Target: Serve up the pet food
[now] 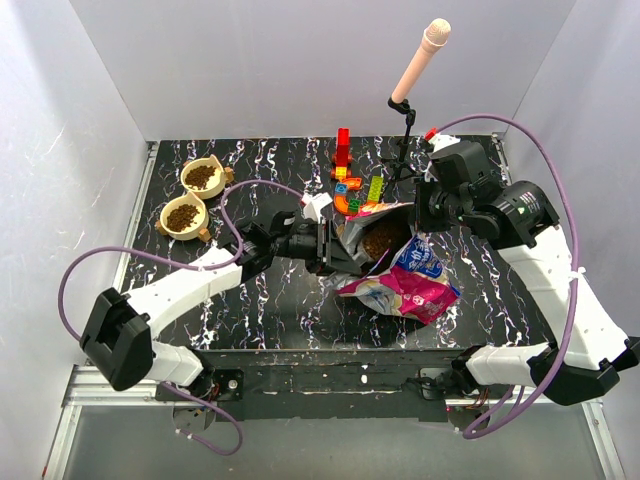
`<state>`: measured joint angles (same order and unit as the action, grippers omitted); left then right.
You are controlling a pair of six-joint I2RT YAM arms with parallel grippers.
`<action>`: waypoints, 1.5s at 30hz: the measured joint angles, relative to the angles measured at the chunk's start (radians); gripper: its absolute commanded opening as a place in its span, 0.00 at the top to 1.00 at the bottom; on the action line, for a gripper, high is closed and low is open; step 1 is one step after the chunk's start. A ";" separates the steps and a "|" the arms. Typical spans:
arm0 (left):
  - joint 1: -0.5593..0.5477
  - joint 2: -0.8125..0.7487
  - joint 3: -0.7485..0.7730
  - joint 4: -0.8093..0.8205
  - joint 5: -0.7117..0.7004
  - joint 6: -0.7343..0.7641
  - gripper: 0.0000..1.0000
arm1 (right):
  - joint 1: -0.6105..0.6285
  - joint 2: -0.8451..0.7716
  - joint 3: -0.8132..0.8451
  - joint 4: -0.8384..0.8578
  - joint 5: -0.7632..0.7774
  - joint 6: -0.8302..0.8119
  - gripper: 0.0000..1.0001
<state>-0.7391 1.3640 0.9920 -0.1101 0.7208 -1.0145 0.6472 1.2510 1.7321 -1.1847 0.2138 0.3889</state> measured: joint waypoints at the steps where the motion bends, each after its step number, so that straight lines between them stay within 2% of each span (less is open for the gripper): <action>1: 0.000 0.000 0.000 -0.012 -0.003 -0.005 1.00 | 0.000 0.000 0.000 0.000 -0.001 0.000 0.99; 5: 0.011 -0.050 -0.043 -0.012 0.002 -0.048 1.00 | 0.000 0.000 0.000 0.000 -0.005 -0.002 0.99; 10: 0.002 0.042 -0.002 0.029 0.018 -0.066 1.00 | -0.005 0.000 0.000 0.001 -0.008 -0.004 0.99; 14: 0.008 -0.016 -0.048 0.024 0.010 -0.097 1.00 | -0.006 -0.001 0.000 0.001 -0.010 -0.011 0.99; 18: 0.002 0.090 0.091 0.023 0.009 -0.081 1.00 | -0.006 -0.001 0.000 0.002 -0.010 -0.017 0.99; 24: 0.002 0.021 -0.017 0.061 0.012 -0.100 1.00 | -0.010 -0.005 -0.006 0.006 -0.013 -0.022 0.99; 34: 0.004 -0.102 -0.179 0.338 0.050 -0.170 1.00 | -0.012 -0.021 -0.012 0.002 -0.013 -0.024 0.99; 40: 0.002 -0.011 -0.208 0.618 0.084 -0.264 1.00 | -0.013 -0.027 -0.012 -0.013 -0.010 -0.026 0.99; 45: 0.009 -0.039 -0.235 0.603 0.093 -0.261 1.00 | -0.013 -0.029 -0.012 -0.014 -0.009 -0.026 0.99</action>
<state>-0.7300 1.3254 0.7574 0.4931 0.8139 -1.2755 0.6342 1.2217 1.7203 -1.1984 0.2047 0.3630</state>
